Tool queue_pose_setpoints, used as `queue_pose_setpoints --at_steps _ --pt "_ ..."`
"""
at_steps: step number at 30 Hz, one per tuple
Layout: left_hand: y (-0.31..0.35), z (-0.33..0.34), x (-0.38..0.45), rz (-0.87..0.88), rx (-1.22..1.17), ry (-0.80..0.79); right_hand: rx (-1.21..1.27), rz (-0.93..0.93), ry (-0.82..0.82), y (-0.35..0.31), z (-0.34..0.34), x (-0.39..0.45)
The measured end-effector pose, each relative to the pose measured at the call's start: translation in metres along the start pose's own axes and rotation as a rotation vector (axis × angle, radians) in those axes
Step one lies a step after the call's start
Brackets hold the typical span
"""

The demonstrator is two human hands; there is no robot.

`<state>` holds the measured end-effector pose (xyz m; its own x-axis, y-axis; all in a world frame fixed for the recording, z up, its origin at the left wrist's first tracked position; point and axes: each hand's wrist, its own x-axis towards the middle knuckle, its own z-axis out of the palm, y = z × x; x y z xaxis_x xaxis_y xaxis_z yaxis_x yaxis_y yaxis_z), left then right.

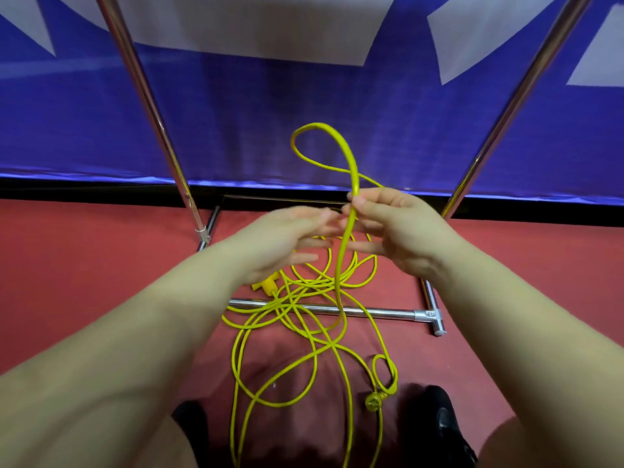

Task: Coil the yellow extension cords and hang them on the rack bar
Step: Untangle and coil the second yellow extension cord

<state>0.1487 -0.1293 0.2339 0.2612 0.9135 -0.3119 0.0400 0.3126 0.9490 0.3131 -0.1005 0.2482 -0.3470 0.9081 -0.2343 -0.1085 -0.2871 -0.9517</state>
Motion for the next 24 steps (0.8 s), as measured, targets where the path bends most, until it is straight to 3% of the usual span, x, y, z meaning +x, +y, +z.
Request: queue_pose_setpoints --at_steps 3,5,10,16,21,24 --pt "-0.007 0.011 -0.001 -0.006 0.246 -0.088 0.209 -0.013 0.104 -0.007 -0.007 0.003" --pt "-0.008 0.013 -0.001 0.042 0.253 -0.063 0.278 -0.016 0.134 -0.009 -0.008 0.003" --pt "0.000 0.008 -0.001 0.132 0.053 0.055 0.115 -0.031 0.142 -0.007 -0.010 0.005" --pt "0.017 -0.012 0.000 0.184 -0.507 0.249 -0.336 0.111 -0.182 0.016 -0.003 -0.002" --pt "0.021 -0.017 0.000 0.207 -0.617 0.239 -0.232 0.061 -0.247 0.015 0.005 -0.004" --pt "0.014 -0.016 0.002 0.178 -0.502 0.161 -0.103 0.043 -0.120 0.007 0.004 -0.001"
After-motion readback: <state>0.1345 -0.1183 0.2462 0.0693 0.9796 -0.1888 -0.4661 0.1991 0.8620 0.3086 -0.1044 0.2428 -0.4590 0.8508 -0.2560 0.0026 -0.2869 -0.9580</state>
